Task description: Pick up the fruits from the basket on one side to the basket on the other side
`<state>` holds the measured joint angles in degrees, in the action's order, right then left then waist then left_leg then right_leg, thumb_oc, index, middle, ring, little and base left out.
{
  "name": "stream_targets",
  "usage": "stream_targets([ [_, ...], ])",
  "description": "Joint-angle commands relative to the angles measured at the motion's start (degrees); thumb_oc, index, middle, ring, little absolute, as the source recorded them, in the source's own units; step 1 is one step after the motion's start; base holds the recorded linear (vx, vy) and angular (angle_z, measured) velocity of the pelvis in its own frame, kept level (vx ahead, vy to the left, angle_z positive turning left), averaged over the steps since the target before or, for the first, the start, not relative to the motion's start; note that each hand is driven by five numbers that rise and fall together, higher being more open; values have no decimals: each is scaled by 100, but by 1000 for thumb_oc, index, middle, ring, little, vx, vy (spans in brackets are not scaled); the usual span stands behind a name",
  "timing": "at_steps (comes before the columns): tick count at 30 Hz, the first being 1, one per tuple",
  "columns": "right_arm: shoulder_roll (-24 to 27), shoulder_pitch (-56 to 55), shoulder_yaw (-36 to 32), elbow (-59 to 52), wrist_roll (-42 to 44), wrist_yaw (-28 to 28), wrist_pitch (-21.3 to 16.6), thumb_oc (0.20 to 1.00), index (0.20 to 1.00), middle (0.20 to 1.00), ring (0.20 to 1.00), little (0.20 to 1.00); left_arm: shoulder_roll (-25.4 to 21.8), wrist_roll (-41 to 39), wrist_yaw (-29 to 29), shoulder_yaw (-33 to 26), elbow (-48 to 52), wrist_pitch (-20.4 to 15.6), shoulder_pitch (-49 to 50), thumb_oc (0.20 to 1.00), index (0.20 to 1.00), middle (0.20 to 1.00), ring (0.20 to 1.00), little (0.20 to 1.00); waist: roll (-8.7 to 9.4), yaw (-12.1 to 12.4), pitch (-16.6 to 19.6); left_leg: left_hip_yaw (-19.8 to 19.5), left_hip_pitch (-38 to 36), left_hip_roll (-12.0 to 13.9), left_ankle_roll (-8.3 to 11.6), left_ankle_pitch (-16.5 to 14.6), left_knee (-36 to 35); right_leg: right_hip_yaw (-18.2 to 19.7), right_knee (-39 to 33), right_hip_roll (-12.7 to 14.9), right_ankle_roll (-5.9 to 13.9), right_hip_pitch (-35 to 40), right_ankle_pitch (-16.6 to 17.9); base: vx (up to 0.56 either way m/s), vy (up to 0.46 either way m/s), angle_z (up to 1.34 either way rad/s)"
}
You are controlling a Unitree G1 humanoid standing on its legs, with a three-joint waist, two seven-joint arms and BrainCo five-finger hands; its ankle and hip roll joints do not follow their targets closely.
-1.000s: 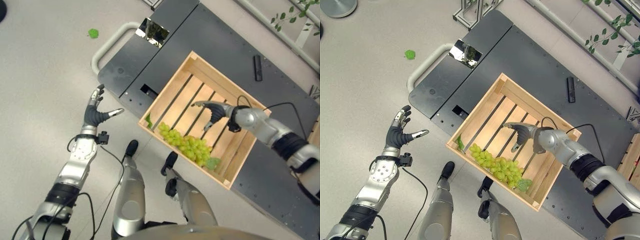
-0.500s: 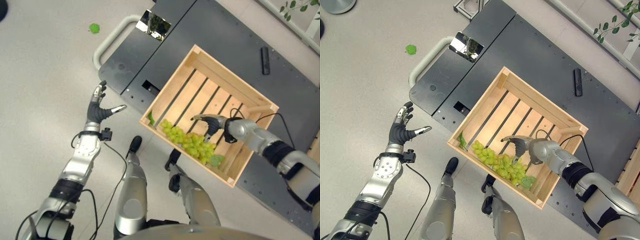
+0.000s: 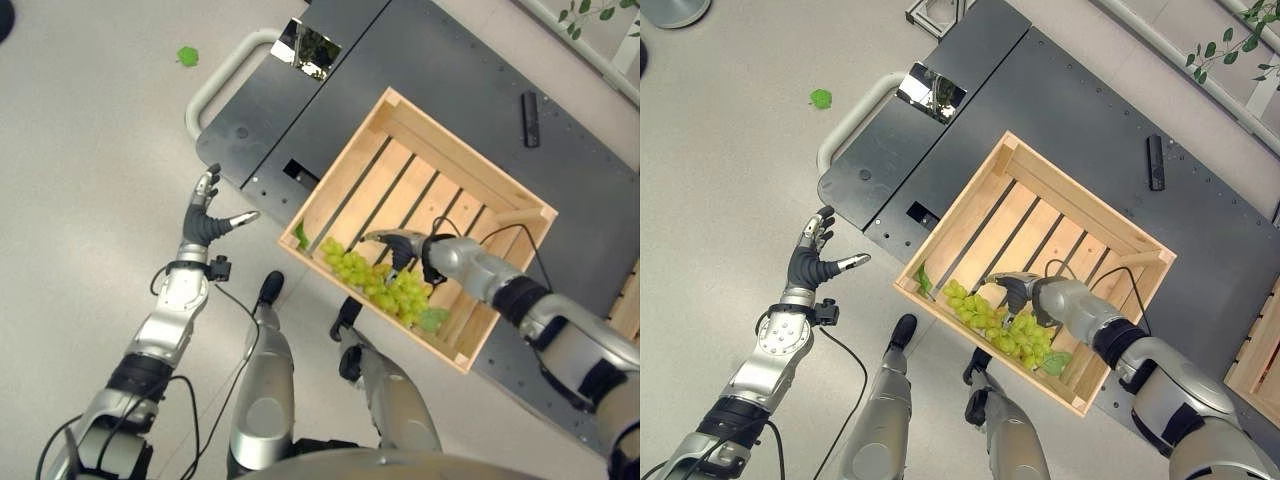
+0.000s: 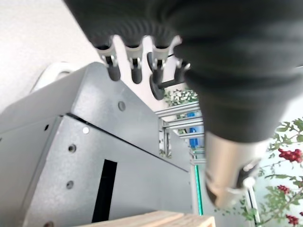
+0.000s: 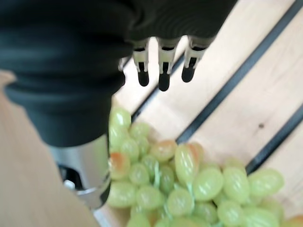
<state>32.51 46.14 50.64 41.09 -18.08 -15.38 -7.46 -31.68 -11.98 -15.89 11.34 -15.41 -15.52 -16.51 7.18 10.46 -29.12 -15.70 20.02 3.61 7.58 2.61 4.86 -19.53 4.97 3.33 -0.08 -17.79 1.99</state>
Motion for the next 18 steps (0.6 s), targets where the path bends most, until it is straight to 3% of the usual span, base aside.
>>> stream_targets([
  [1, 158, 391, 248, 51, -105, -11, 78, 1000, 1000, 1000, 1000, 1000, 103, 139, -102, -44, 192, -236, -301, 1000, 1000, 1000, 1000, 1000, 26, -41, -67, 30, 96, -237, -255, 25, 25, 9, 886, 120, 502, 10, -1076, -9, -33, 0],
  [18, -115, 805, 77, 777, 129, 263, 280, 1000, 1000, 1000, 1000, 1000, 144, 42, -184, 1, 179, -140, -444, 1000, 1000, 1000, 1000, 1000, -198, 49, -67, -468, 923, -205, -138, 398, -247, -395, 1567, 188, 403, -1065, -1357, -13, -39, 10],
])
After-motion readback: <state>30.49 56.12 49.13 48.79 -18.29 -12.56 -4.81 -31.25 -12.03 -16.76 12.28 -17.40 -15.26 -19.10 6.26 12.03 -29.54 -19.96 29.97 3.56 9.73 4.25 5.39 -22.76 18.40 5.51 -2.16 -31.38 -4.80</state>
